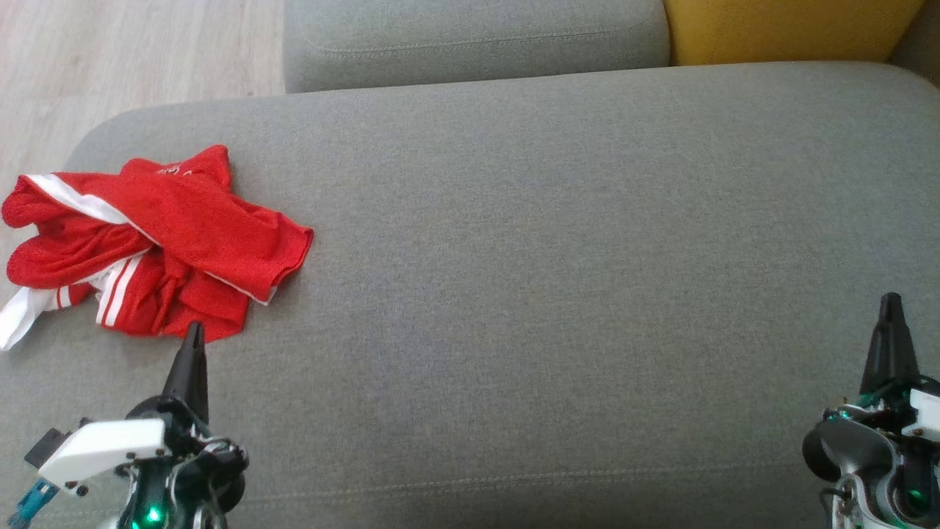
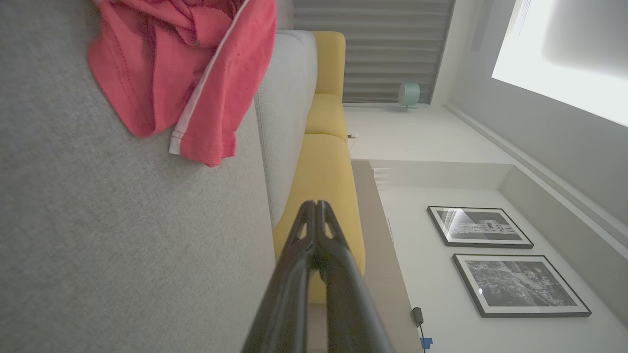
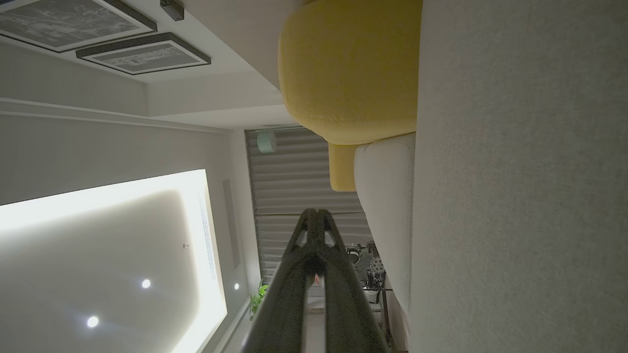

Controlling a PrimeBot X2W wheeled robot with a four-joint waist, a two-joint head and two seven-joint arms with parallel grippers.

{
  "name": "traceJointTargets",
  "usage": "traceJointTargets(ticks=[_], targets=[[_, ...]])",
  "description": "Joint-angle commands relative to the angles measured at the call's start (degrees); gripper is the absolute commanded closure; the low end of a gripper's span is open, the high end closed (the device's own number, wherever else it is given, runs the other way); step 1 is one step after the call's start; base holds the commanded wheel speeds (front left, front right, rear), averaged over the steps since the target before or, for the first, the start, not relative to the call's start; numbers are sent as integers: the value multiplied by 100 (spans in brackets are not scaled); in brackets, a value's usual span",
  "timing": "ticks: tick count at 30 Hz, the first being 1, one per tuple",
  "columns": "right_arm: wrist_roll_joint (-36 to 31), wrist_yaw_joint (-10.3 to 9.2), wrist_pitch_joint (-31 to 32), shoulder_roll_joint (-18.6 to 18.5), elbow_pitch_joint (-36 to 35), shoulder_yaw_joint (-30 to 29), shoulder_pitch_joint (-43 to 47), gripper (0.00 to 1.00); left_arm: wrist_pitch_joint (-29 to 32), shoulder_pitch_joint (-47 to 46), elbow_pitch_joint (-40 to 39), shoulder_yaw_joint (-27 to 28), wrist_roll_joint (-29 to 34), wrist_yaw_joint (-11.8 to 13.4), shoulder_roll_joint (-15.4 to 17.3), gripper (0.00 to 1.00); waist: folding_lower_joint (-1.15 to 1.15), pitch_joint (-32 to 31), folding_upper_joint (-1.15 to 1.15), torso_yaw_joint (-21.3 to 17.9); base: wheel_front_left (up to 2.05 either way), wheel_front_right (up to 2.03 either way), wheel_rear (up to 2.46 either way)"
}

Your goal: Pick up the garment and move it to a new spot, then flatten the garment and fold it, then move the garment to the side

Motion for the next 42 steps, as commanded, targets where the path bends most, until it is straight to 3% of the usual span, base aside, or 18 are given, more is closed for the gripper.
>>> traceJointTargets(ticks=[1,26,27,42], targets=[[-41,28,46,-16,-194,124,-150,100,42,-313,-170,197,65,-41,52,100,0,0,0,0,0,0,0],[-41,28,46,-16,-194,124,-150,100,42,-313,-170,197,65,-41,52,100,0,0,0,0,0,0,0],[0,0,0,0,0,0,0,0,0,0,0,0,0,0,0,0,0,0,0,0,0,0,0],[-236,-10,-202,5,196,61,28,0,-200,91,158,-30,112,0,-27,0,0,8,0,-2,0,0,0]])
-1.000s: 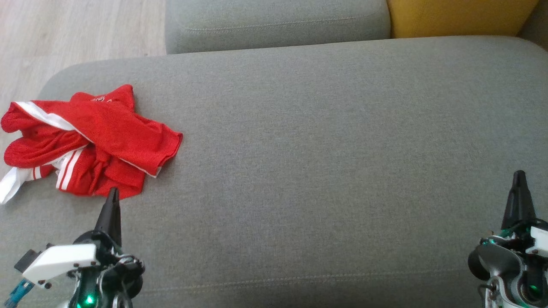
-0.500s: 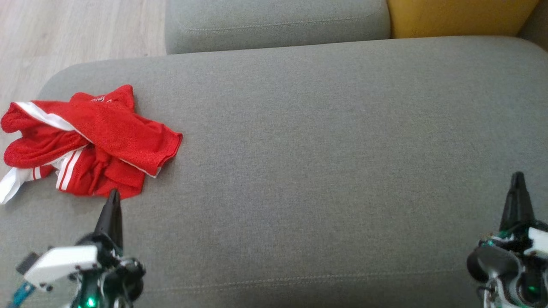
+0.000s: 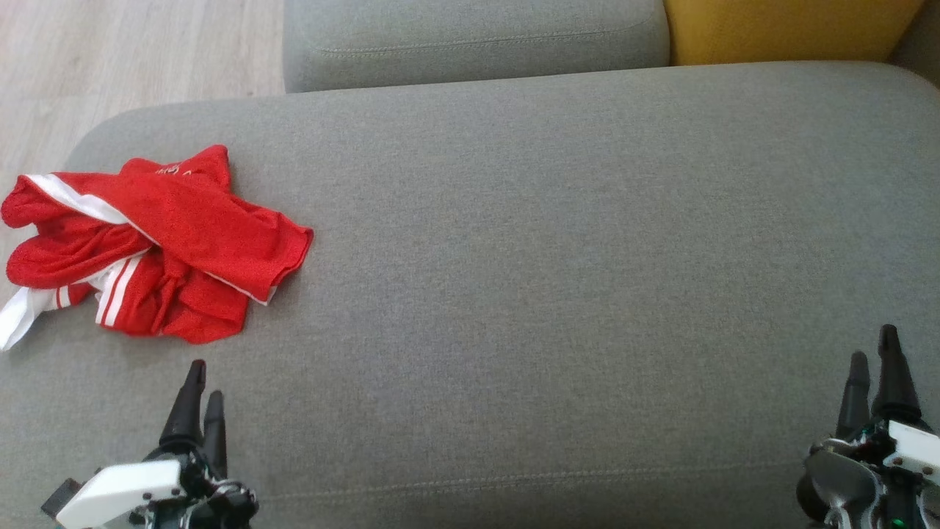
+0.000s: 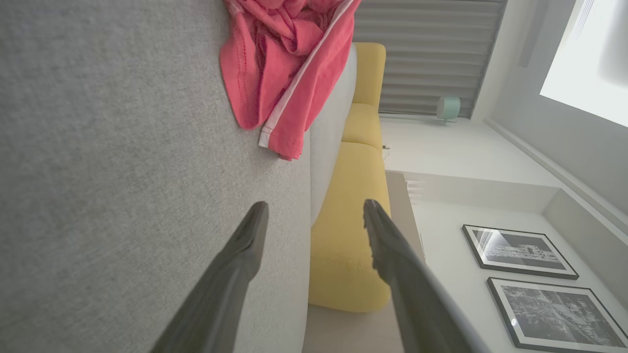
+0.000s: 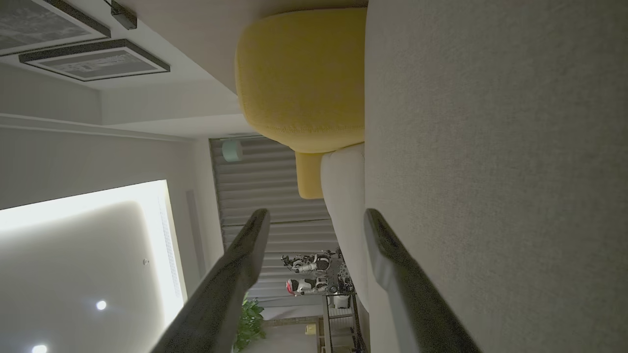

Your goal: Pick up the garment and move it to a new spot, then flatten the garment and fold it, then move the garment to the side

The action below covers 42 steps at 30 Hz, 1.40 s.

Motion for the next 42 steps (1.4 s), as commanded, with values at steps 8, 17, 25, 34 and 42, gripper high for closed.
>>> traceJointTargets(ticks=[8,17,25,34,42], targets=[[-736,9,-190,-28,-292,-39,-314,0,-181,-330,-328,107,381,-15,64,0,0,6,0,-1,0,0,0],[-1529,12,-324,-29,-534,-34,-395,0,-315,-423,-445,309,760,-7,69,0,0,13,0,3,0,0,0],[-2371,14,-458,-31,-859,50,-485,0,-450,-510,-736,457,1205,41,75,0,0,24,0,5,0,0,0],[-3433,18,-608,-32,-1175,181,-578,0,-601,-539,-1201,402,2000,155,81,0,0,48,0,10,0,0,0],[-4492,20,-743,-77,-1321,437,-665,0,-735,-532,-1589,189,2820,296,87,0,0,62,0,22,0,0,0]])
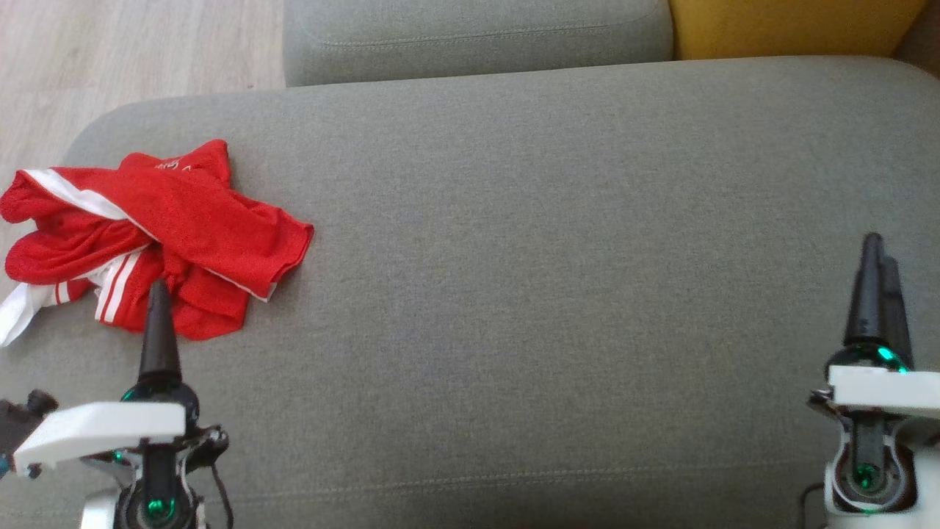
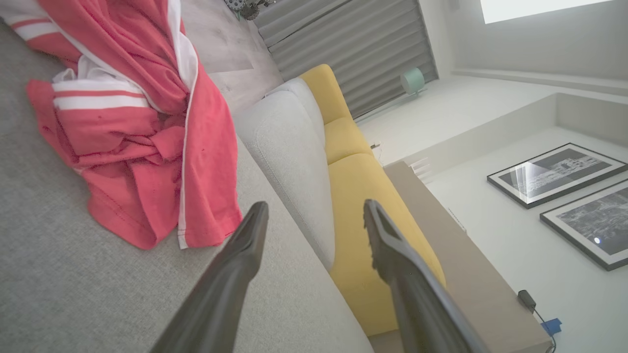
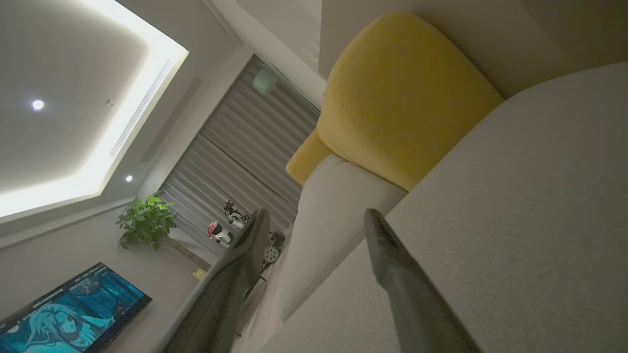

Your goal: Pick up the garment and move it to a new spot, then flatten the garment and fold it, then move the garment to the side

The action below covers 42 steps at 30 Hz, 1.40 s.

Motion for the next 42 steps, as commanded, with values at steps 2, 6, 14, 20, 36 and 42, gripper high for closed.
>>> traceJointTargets(ticks=[2,6,14,20,36,42], targets=[[-472,21,-98,-87,-315,191,-360,0,-79,-306,-388,-21,365,86,84,0,0,-1,0,3,0,0,0],[-947,22,-165,-80,-360,259,-393,0,-146,-292,-550,-168,921,155,87,0,0,2,0,1,0,0,0],[-1912,25,-299,-104,-612,454,-459,0,-280,-345,-975,-418,1959,396,92,0,0,22,0,-4,0,0,0],[-2484,27,-383,-178,-657,656,-466,0,-364,-349,-1131,-623,2604,475,96,0,0,16,0,-7,0,0,0],[-3886,32,-650,-91,-639,827,-371,0,-633,-421,-1103,-1848,4372,1530,798,0,0,-25,0,-44,0,0,0],[-4368,34,-751,-46,-498,875,-321,0,-734,-508,-975,-2378,4762,1973,1118,0,0,-51,0,-52,0,0,0]])
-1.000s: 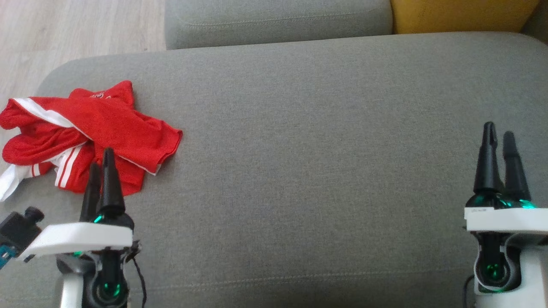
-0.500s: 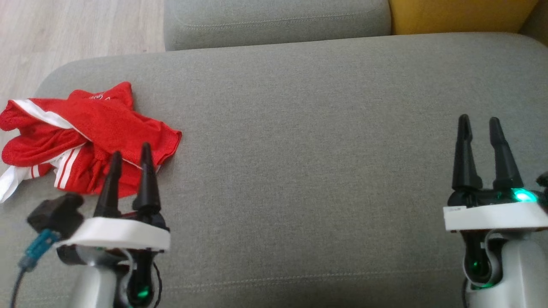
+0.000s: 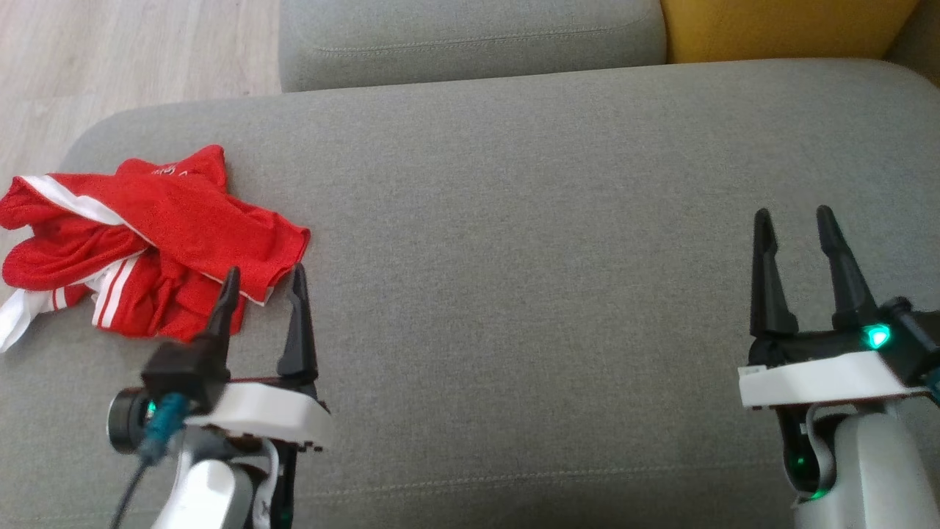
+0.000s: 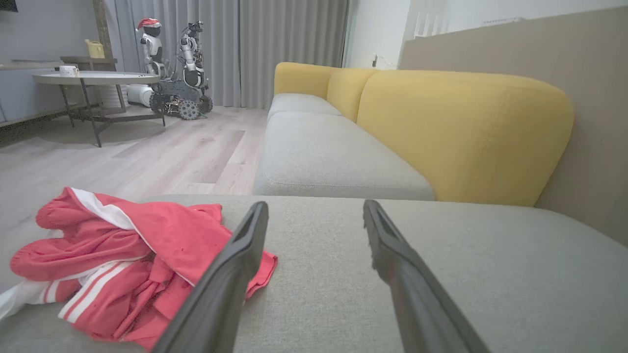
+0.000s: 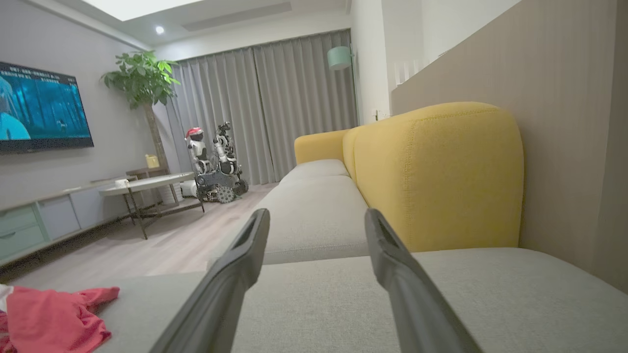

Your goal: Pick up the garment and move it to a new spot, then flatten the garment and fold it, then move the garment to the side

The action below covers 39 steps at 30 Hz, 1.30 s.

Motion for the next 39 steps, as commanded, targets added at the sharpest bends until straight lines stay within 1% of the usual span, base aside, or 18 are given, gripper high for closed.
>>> traceJointTargets(ticks=[1,4,11,16,18,20,23,25,27,29,35,39], targets=[[-384,33,-92,11,-150,102,-138,0,-86,-362,-136,-21,269,155,208,0,0,-6,0,-1,0,0,0],[-740,34,-142,19,-84,65,-131,0,-136,-401,-61,-225,430,391,305,0,0,-9,0,-3,0,0,0],[-1242,36,-259,21,33,144,-142,0,-254,-519,123,-719,820,632,520,0,0,-17,0,-15,0,0,0],[-1749,38,-360,21,15,184,-181,0,-355,-655,172,-1072,1216,878,628,0,0,22,0,-31,0,0,0],[-1816,39,-377,21,15,204,-184,0,-372,-671,167,-1118,1257,917,632,0,0,27,0,-32,0,0,0],[-1880,39,-410,20,21,234,-186,0,-405,-688,122,-1156,1301,1016,613,0,0,30,0,-29,0,0,0],[-1732,40,-460,20,66,266,-182,0,-455,-636,7,-1040,1158,1108,491,0,0,30,0,-23,0,0,0],[-1593,41,-494,20,124,297,-184,0,-489,-582,-46,-902,1064,1054,417,0,0,28,0,-19,0,0,0],[-1354,42,-527,19,202,293,-177,0,-522,-519,-88,-752,1005,931,332,0,0,26,0,-12,0,0,0],[-1262,43,-561,19,283,299,-179,0,-556,-436,-104,-568,966,785,219,0,0,22,0,-3,0,0,0],[-703,43,-584,19,570,250,-158,0,-580,-154,134,105,735,98,-218,0,0,11,0,7,0,0,0],[-663,43,-584,19,714,287,-160,0,-580,-69,371,392,777,-338,-436,0,0,7,0,-9,0,0,0]])
